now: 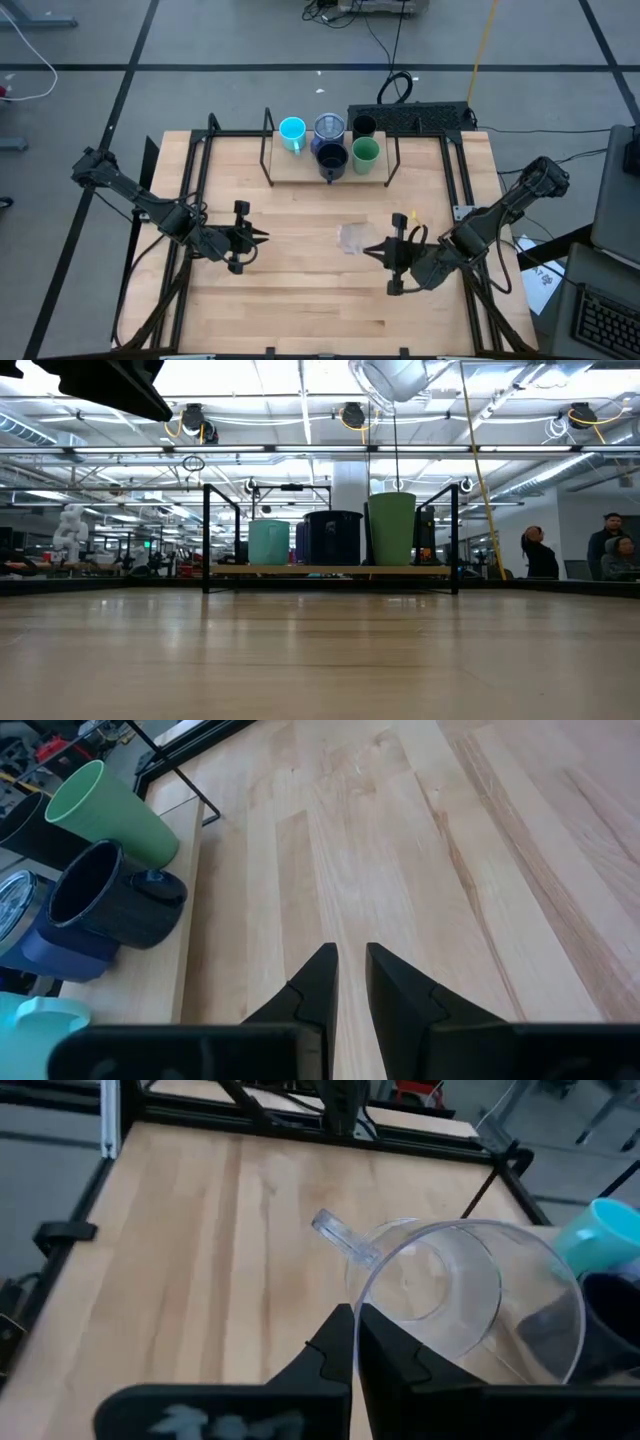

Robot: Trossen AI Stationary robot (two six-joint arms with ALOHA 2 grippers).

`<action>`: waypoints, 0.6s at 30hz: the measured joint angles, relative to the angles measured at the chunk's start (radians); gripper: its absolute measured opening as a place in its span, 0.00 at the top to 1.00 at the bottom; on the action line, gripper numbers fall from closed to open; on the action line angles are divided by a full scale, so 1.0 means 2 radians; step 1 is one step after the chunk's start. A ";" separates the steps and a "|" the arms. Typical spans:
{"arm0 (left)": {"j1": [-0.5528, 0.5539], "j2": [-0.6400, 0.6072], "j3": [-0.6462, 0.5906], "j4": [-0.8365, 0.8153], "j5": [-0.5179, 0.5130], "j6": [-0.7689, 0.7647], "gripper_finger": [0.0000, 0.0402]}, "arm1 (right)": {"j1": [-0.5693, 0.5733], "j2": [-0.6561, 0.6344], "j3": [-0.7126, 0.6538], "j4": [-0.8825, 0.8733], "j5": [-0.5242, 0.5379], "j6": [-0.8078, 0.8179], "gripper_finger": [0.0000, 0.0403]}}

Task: Stack small to large cups/mugs on shelf
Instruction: Put the transparent mug on the shelf

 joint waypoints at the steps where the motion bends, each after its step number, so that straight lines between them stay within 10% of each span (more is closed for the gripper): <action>1: 0.000 0.000 0.000 0.000 0.000 0.000 0.86 | -0.003 0.000 0.000 0.000 0.000 -0.009 1.00; 18: 0.000 0.000 0.000 0.013 0.000 0.001 0.86 | -0.017 0.000 0.000 0.000 -0.001 -0.298 1.00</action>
